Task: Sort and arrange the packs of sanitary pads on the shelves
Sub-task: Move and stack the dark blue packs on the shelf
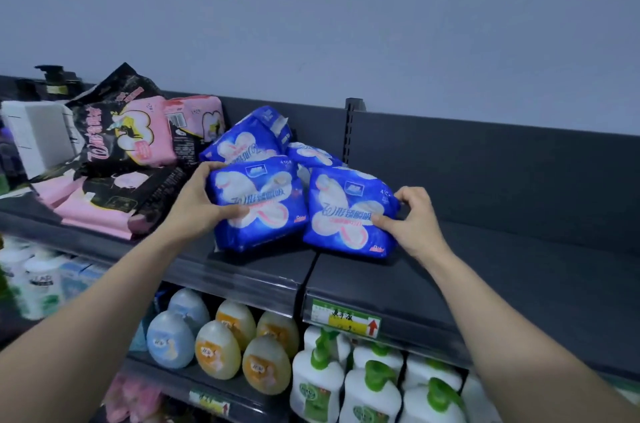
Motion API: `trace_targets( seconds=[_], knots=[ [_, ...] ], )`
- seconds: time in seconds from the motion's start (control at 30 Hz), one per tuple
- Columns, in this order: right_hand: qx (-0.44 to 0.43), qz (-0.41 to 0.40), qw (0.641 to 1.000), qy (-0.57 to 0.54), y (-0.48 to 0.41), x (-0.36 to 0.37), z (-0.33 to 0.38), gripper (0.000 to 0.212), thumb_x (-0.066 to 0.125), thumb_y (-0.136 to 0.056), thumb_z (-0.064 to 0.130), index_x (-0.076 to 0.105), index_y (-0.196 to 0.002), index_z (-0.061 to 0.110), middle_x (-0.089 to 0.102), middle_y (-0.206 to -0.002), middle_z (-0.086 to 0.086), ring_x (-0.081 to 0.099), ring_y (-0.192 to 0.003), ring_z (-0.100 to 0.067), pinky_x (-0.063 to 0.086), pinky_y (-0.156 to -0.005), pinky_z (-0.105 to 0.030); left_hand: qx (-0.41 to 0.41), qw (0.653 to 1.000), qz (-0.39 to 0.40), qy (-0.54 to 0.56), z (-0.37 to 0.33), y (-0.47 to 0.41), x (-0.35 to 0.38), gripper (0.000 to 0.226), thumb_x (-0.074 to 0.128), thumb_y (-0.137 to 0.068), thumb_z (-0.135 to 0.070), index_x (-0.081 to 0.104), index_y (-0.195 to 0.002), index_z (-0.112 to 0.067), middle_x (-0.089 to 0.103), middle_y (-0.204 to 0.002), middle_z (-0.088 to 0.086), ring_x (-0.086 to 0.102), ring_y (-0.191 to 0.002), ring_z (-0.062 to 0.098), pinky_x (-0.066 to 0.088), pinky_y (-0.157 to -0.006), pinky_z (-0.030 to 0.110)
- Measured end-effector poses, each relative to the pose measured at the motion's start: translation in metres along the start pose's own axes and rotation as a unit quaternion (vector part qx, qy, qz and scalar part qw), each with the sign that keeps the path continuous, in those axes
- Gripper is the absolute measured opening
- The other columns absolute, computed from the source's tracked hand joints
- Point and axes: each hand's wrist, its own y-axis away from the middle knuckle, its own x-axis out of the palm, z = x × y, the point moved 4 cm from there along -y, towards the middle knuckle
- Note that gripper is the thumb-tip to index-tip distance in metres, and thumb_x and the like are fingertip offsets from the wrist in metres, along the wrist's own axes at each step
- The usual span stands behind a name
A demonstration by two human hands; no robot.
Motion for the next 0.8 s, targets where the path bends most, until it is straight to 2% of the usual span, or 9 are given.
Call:
trace_targets(
  seconds=[0.07,0.13,0.2,0.3,0.37,0.47,0.57,0.67,0.8],
  knots=[
    [0.015,-0.007,1.000,0.011,0.005,0.000,-0.002,0.042,0.085,-0.071,0.020,0.044,-0.071,0.023,0.043,-0.099,0.002,0.046,-0.081,-0.006,0.036,-0.066,-0.007,0.027,0.998,0.025,-0.042,-0.003,0.000,0.009,0.076,0.084,-0.038,-0.032,0.047,-0.105,-0.036,0.057,-0.121,0.009,0.057,-0.099,0.014,0.047,-0.088,0.024],
    [0.041,-0.041,0.998,0.002,0.010,0.000,-0.004,0.041,0.084,-0.070,0.036,0.047,-0.077,0.020,0.047,-0.099,0.004,0.050,-0.083,-0.009,0.038,-0.067,-0.015,0.042,0.995,0.035,-0.086,-0.009,0.003,0.013,0.078,0.079,-0.036,-0.043,0.047,-0.106,-0.034,0.044,-0.126,0.006,0.047,-0.111,0.013,0.037,-0.089,0.011],
    [0.048,-0.064,0.997,-0.021,0.015,0.001,-0.005,0.045,0.082,-0.071,0.043,0.053,-0.096,0.022,0.055,-0.109,0.004,0.056,-0.096,-0.013,0.046,-0.078,-0.027,0.029,0.997,0.022,-0.071,-0.012,0.008,0.012,0.076,0.074,-0.033,-0.057,0.050,-0.103,-0.040,0.034,-0.129,0.000,0.038,-0.120,0.010,0.027,-0.089,-0.002],
    [0.054,-0.018,0.997,-0.054,0.021,0.007,-0.003,0.062,0.082,-0.073,0.037,0.053,-0.127,0.035,0.061,-0.120,0.011,0.061,-0.105,-0.010,0.052,-0.091,-0.034,0.000,1.000,0.008,-0.015,-0.001,0.014,0.013,0.109,0.080,-0.029,-0.058,0.046,-0.129,-0.033,0.034,-0.137,-0.002,0.040,-0.129,0.011,0.032,-0.106,0.018],
    [0.080,0.006,0.993,-0.084,0.023,0.009,-0.006,0.061,0.083,-0.074,0.030,0.056,-0.128,0.038,0.067,-0.116,0.011,0.065,-0.102,-0.010,0.056,-0.089,-0.039,-0.047,0.995,0.043,0.081,0.007,0.019,0.017,0.139,0.092,-0.021,-0.053,0.032,-0.145,-0.032,0.043,-0.134,-0.010,0.056,-0.117,0.006,0.050,-0.094,0.027],
    [0.112,0.009,0.990,-0.081,0.025,0.007,-0.013,0.065,0.083,-0.075,0.024,0.055,-0.133,0.033,0.068,-0.116,0.005,0.066,-0.103,-0.015,0.056,-0.089,-0.043,-0.055,0.989,0.040,0.128,0.009,0.025,0.021,0.125,0.095,-0.044,-0.027,0.025,-0.148,-0.028,0.045,-0.139,-0.002,0.061,-0.105,0.006,0.054,-0.078,0.028],
    [0.110,-0.020,0.994,-0.016,0.028,0.002,-0.016,0.058,0.081,-0.075,0.031,0.060,-0.129,0.028,0.066,-0.123,0.001,0.064,-0.110,-0.020,0.055,-0.090,-0.044,-0.069,0.983,-0.001,0.171,0.011,0.027,0.023,0.126,0.096,-0.041,-0.011,0.025,-0.144,-0.026,0.046,-0.140,0.004,0.060,-0.111,0.016,0.054,-0.086,0.039],
    [0.113,-0.067,0.991,0.009,0.033,-0.013,-0.015,0.043,0.080,-0.076,0.033,0.069,-0.116,0.021,0.071,-0.109,0.000,0.068,-0.098,-0.021,0.057,-0.083,-0.042,-0.080,0.975,-0.003,0.208,0.009,0.030,0.029,0.125,0.094,-0.040,-0.008,0.027,-0.145,-0.023,0.050,-0.137,0.005,0.061,-0.112,0.020,0.053,-0.092,0.047],
    [0.118,-0.137,0.983,0.027,0.048,-0.049,-0.012,0.016,0.079,-0.077,0.027,0.072,-0.089,0.018,0.072,-0.083,0.000,0.069,-0.082,-0.025,0.057,-0.074,-0.041,-0.068,0.964,0.039,0.254,-0.012,0.034,0.049,0.092,0.084,-0.051,0.003,0.043,-0.130,-0.024,0.061,-0.122,0.007,0.069,-0.096,0.014,0.058,-0.069,0.034]
  ],
)
